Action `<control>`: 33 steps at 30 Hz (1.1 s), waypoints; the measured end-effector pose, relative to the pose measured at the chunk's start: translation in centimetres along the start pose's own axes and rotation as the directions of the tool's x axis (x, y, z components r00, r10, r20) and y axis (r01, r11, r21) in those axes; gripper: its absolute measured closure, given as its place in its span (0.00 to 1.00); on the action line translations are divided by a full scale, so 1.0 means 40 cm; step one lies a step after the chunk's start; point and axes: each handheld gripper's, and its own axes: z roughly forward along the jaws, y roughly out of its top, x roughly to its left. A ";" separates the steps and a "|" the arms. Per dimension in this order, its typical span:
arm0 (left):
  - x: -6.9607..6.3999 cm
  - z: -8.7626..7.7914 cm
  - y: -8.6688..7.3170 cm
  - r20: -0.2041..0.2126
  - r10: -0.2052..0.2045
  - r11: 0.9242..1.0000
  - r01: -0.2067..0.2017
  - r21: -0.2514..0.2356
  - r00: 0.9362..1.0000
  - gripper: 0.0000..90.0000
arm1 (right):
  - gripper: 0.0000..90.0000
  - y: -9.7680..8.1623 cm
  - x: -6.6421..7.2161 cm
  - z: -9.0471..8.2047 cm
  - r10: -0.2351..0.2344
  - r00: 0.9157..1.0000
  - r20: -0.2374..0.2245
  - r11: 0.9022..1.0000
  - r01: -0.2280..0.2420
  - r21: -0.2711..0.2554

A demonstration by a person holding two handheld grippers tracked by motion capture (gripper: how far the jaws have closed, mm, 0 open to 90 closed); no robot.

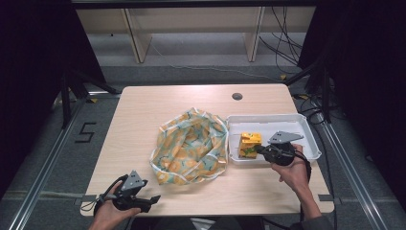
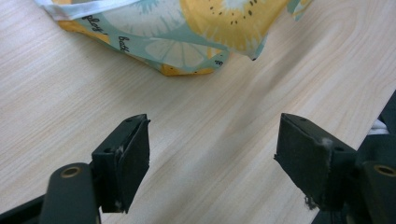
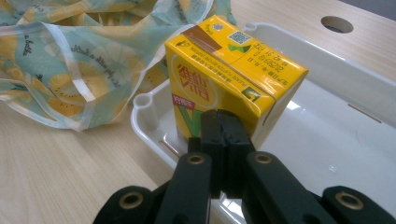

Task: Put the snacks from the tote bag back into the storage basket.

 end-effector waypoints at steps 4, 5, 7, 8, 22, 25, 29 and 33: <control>-0.001 0.001 0.000 -0.006 -0.006 1.000 0.006 -0.003 1.000 0.28 | 1.00 -0.001 -0.001 -0.001 0.005 1.000 0.013 1.000 -0.004 -0.010; -0.001 0.001 0.000 -0.006 -0.009 1.000 0.008 -0.003 1.000 0.28 | 1.00 -0.001 -0.002 -0.001 0.003 1.000 0.014 1.000 -0.003 -0.009; -0.001 0.000 0.000 -0.004 -0.004 1.000 0.004 -0.001 1.000 0.28 | 1.00 -0.001 -0.002 -0.002 0.005 1.000 0.009 1.000 -0.005 -0.013; -0.001 0.001 0.000 -0.007 -0.010 1.000 0.010 -0.004 1.000 0.28 | 1.00 0.000 -0.002 -0.003 0.004 1.000 0.002 1.000 -0.004 -0.002; 0.003 -0.004 0.000 -0.008 0.011 1.000 -0.011 0.002 1.000 0.28 | 0.78 0.014 0.036 -0.009 0.000 1.000 -0.031 0.998 -0.002 -0.065; 0.005 -0.004 0.000 -0.006 0.023 1.000 -0.023 -0.006 1.000 0.28 | 0.68 0.018 0.050 -0.015 0.016 0.999 -0.037 0.996 -0.019 -0.087; 0.005 -0.004 0.000 -0.007 0.026 1.000 -0.026 -0.004 1.000 0.28 | 0.59 0.016 0.073 -0.019 0.052 0.998 -0.047 0.992 -0.057 -0.111; 0.005 -0.004 0.000 -0.009 0.028 1.000 -0.028 -0.002 1.000 0.28 | 0.53 0.010 0.092 -0.026 0.090 0.994 -0.064 0.989 -0.097 -0.116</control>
